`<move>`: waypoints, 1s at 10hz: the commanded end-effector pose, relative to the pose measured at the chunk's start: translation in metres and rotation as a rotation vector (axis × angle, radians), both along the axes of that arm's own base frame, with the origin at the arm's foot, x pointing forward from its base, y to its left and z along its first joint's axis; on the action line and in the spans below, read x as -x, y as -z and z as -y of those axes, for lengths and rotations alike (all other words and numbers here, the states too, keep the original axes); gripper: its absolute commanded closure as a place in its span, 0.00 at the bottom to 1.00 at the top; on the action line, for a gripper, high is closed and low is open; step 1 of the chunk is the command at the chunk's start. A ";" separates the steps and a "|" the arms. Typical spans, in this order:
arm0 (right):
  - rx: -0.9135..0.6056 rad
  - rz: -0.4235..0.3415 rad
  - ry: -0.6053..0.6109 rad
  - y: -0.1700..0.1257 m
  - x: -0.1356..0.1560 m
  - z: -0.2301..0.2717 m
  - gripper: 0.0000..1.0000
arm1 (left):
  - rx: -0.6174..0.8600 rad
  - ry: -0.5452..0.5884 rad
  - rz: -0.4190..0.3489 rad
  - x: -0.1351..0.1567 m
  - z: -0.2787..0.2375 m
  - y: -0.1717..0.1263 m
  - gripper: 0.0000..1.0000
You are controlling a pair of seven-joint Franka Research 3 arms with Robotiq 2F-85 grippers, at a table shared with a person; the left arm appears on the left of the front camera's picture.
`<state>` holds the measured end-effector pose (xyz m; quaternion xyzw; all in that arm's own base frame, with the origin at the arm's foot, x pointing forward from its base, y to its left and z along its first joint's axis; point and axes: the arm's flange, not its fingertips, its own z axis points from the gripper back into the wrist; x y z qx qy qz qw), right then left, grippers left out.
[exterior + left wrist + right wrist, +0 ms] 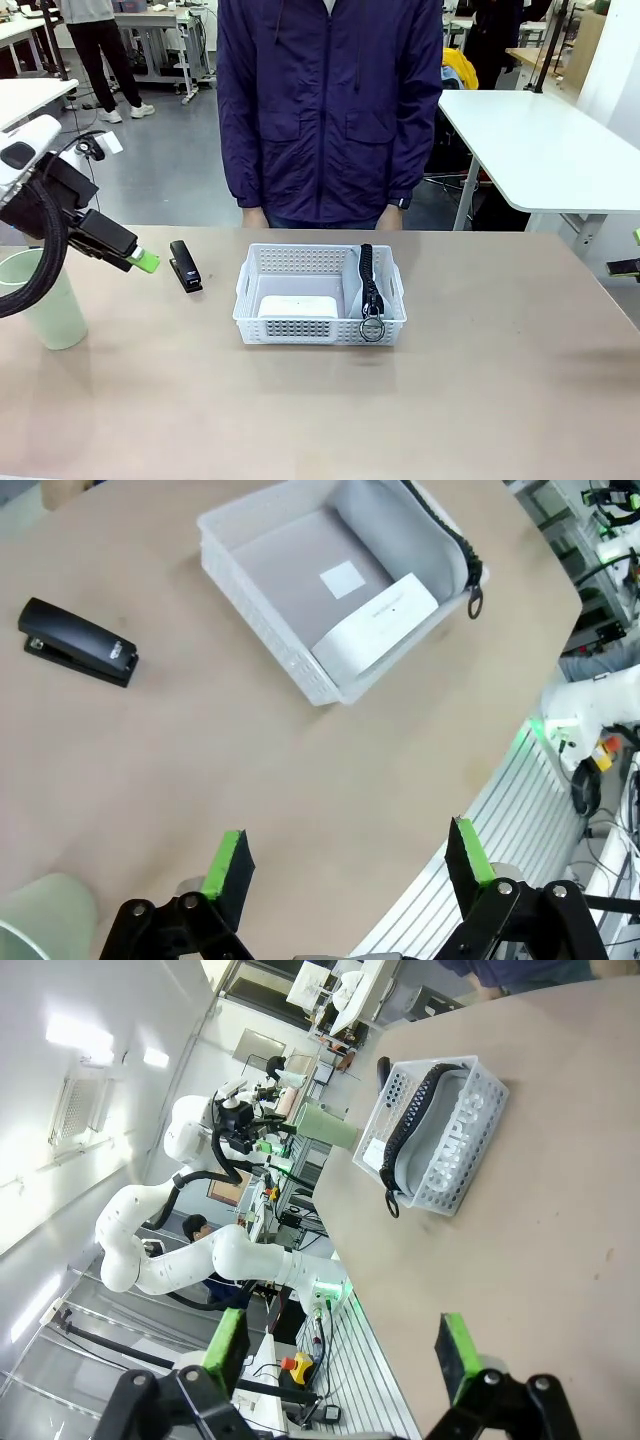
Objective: Efficiently arrange items inside the basket to fit them all.
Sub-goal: Pick up the Stapler and place it inside the Organizing basket.
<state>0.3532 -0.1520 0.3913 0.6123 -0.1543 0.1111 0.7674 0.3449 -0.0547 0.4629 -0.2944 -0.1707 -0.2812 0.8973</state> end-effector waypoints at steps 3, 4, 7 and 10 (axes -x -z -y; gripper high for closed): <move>0.001 0.007 -0.007 -0.001 0.003 0.000 0.00 | 0.009 0.000 -0.002 0.002 -0.002 -0.002 0.00; 0.001 0.007 -0.007 -0.001 0.003 0.000 0.00 | -0.035 -0.116 -0.037 -0.013 0.012 -0.014 0.00; 0.001 0.007 -0.007 -0.001 0.003 0.000 0.00 | -0.503 -0.426 -0.177 -0.106 0.091 -0.037 0.00; 0.001 0.007 -0.007 -0.001 0.003 0.000 0.00 | -0.633 -0.596 -0.461 -0.188 0.091 -0.015 0.00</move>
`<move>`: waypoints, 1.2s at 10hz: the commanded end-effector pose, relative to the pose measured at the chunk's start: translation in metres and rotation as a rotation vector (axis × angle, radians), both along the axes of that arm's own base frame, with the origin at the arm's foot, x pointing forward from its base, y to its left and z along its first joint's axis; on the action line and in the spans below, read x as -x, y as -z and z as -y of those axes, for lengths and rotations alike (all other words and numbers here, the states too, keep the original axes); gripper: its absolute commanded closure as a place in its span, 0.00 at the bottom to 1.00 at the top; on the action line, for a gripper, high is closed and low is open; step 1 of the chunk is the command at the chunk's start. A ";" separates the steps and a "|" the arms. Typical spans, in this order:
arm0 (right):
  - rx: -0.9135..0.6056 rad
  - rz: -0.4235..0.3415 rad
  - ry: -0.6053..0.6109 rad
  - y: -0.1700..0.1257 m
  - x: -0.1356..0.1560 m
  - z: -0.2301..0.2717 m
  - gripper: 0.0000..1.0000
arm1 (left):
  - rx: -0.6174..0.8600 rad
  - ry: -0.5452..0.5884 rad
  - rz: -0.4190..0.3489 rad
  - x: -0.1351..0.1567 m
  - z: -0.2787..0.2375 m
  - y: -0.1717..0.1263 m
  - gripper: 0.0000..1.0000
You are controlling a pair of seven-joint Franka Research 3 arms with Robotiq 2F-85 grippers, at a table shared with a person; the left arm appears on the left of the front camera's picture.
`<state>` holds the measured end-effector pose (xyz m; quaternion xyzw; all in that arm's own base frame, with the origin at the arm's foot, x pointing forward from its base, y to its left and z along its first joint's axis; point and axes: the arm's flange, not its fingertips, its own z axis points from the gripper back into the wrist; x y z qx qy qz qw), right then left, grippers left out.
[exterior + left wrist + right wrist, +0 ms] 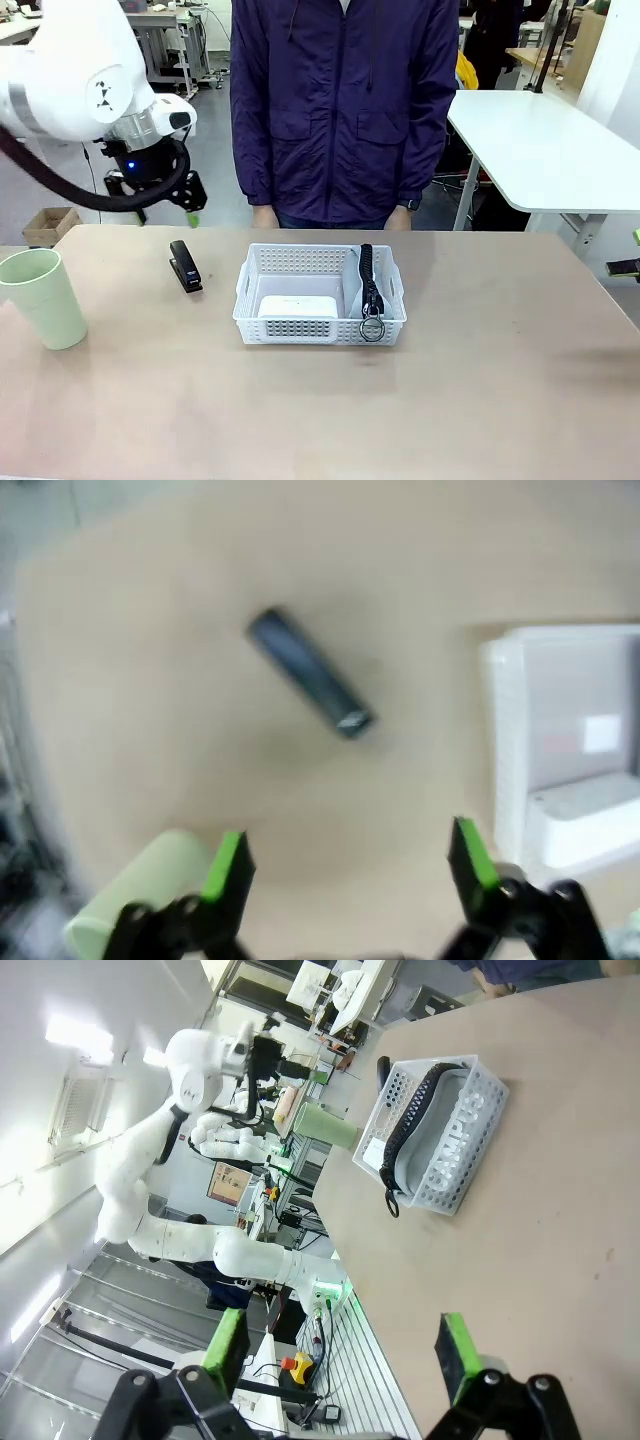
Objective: Efficiently arrange items inside the basket to fit them all.
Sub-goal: Pick up the Stapler and place it inside the Organizing basket.
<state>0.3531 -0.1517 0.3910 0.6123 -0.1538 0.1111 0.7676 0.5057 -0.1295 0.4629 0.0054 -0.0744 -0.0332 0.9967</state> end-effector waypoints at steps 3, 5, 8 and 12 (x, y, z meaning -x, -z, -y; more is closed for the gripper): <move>0.001 0.008 -0.006 -0.001 0.003 0.000 0.00 | 0.109 -0.162 -0.247 -0.046 0.011 0.002 0.00; 0.001 0.008 -0.006 -0.001 0.003 0.000 0.00 | -0.060 -0.153 -0.238 -0.030 -0.015 0.019 0.00; 0.001 0.008 -0.006 -0.001 0.003 0.000 0.00 | -0.020 -0.203 -0.233 -0.037 -0.002 0.028 0.00; 0.001 0.008 -0.006 -0.001 0.003 0.000 0.00 | 0.055 -0.412 -0.018 -0.040 0.018 0.078 0.00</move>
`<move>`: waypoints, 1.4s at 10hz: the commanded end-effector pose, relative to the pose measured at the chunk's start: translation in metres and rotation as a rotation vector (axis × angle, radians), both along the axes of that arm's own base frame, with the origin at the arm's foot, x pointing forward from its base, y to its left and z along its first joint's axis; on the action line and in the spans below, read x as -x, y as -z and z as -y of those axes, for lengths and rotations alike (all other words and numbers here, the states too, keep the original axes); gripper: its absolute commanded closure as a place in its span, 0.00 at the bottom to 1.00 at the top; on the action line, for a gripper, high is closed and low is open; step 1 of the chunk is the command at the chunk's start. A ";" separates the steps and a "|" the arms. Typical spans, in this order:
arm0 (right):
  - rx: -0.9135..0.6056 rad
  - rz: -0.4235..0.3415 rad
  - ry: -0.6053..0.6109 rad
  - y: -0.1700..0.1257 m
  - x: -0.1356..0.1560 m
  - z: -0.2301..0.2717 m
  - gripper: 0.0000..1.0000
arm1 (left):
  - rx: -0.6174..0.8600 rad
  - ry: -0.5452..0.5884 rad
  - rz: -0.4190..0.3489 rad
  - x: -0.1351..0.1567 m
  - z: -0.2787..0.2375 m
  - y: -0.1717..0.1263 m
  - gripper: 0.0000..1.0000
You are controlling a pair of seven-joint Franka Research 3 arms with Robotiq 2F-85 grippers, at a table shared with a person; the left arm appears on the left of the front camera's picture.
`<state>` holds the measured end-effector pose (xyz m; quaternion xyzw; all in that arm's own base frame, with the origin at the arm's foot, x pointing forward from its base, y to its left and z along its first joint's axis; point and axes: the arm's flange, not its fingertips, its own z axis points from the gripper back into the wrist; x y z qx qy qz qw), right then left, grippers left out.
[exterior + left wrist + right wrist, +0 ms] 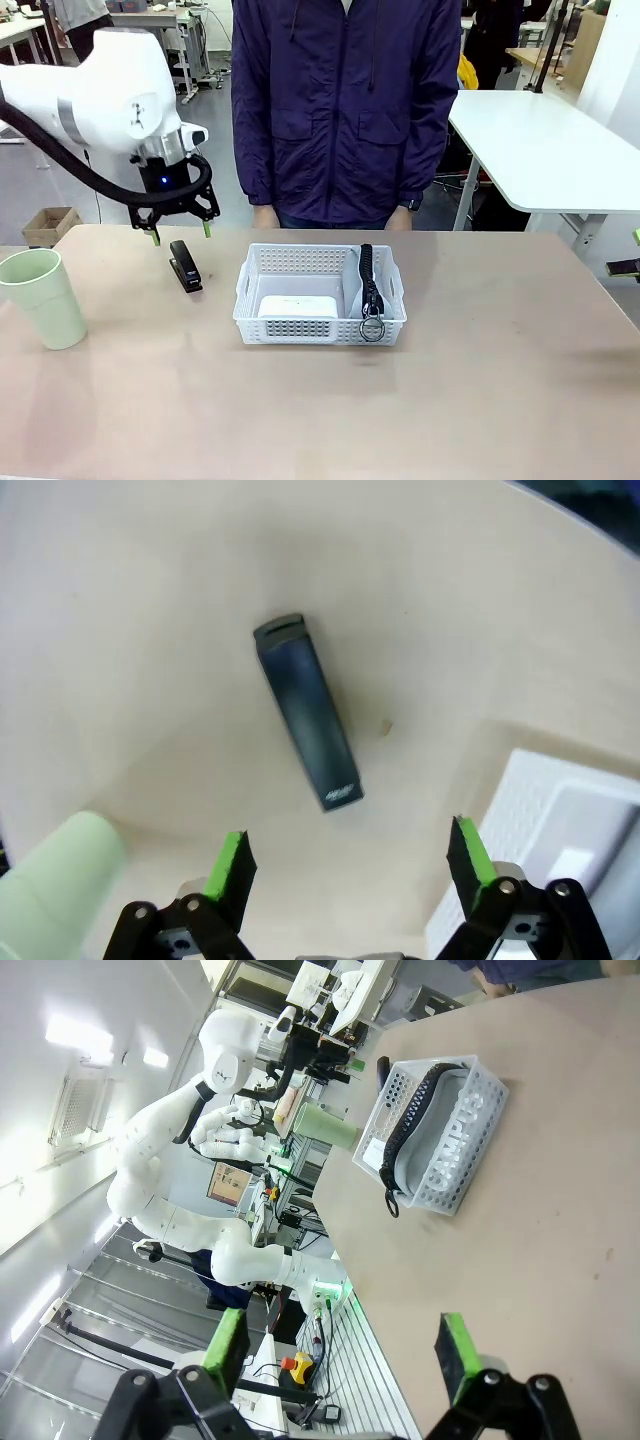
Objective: Efficiently arrange items inside the basket to fit them all.
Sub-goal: Pick up the Stapler and place it inside the Organizing basket.
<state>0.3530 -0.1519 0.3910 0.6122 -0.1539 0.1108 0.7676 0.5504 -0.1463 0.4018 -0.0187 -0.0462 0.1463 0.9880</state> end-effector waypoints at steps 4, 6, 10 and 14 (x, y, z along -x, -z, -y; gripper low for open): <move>0.000 0.008 -0.007 -0.001 0.003 0.000 0.00 | -0.117 -0.227 0.027 -0.002 -0.006 0.054 0.00; 0.000 0.008 -0.007 -0.001 0.003 0.000 0.00 | -0.085 -0.254 0.064 -0.013 -0.011 0.071 0.00; 0.000 0.008 -0.007 -0.001 0.003 0.000 0.00 | -0.019 -0.319 0.080 -0.027 -0.023 0.100 0.00; 0.000 0.008 -0.007 -0.001 0.003 0.000 0.00 | -0.049 -0.303 0.050 -0.030 -0.018 0.107 0.00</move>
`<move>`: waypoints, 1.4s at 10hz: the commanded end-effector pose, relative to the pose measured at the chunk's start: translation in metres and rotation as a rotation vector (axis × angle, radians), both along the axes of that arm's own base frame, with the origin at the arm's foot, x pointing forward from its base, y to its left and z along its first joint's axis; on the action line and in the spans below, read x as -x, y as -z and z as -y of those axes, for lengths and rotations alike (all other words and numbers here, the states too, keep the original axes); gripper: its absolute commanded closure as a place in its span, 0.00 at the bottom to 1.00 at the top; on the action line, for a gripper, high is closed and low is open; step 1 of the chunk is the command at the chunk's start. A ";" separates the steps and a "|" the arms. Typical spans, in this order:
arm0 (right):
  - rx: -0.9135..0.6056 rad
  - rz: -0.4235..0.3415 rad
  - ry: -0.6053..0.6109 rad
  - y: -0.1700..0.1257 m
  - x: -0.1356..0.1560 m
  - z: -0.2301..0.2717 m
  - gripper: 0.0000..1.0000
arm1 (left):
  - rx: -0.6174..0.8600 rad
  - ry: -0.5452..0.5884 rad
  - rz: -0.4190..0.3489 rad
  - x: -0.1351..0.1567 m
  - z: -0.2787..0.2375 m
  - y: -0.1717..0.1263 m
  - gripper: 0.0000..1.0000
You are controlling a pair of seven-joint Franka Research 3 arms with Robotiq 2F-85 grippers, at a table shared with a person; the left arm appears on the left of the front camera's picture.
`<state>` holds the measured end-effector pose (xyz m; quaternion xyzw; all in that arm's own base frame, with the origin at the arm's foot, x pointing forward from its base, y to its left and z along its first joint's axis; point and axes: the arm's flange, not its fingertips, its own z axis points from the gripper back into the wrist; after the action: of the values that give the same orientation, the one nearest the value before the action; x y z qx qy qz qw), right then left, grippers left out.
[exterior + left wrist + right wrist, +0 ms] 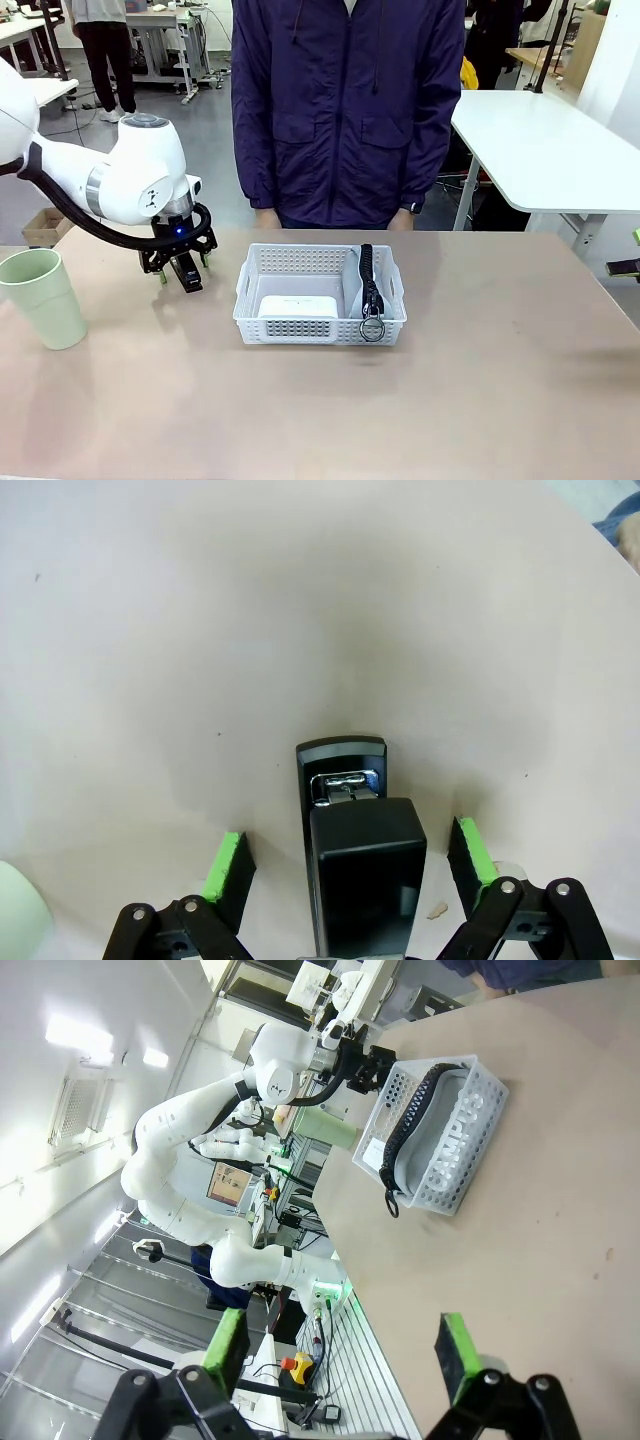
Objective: Efficiently arrange items inside the basket to fit them all.
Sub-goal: Pick up the Stapler and place it inside the Organizing basket.
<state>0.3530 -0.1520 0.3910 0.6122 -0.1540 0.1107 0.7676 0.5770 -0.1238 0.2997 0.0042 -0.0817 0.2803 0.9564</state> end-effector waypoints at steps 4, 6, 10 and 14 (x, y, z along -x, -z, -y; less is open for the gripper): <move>0.000 0.008 -0.007 -0.001 0.003 0.000 0.00 | 0.017 -0.033 -0.026 -0.003 0.005 0.004 0.00; 0.000 0.008 -0.007 -0.001 0.003 0.000 0.00 | -0.031 -0.024 -0.027 -0.001 0.004 0.002 0.60; 0.000 0.008 -0.007 -0.001 0.003 0.000 0.00 | -0.027 -0.009 -0.034 0.003 0.002 0.000 1.00; 0.000 0.008 -0.007 -0.001 0.003 0.000 0.00 | -0.025 0.012 -0.039 0.005 0.003 0.000 1.00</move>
<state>0.3530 -0.1520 0.3910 0.6122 -0.1540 0.1107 0.7676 0.5788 -0.1293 0.3117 0.0066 -0.0774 0.2789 0.9572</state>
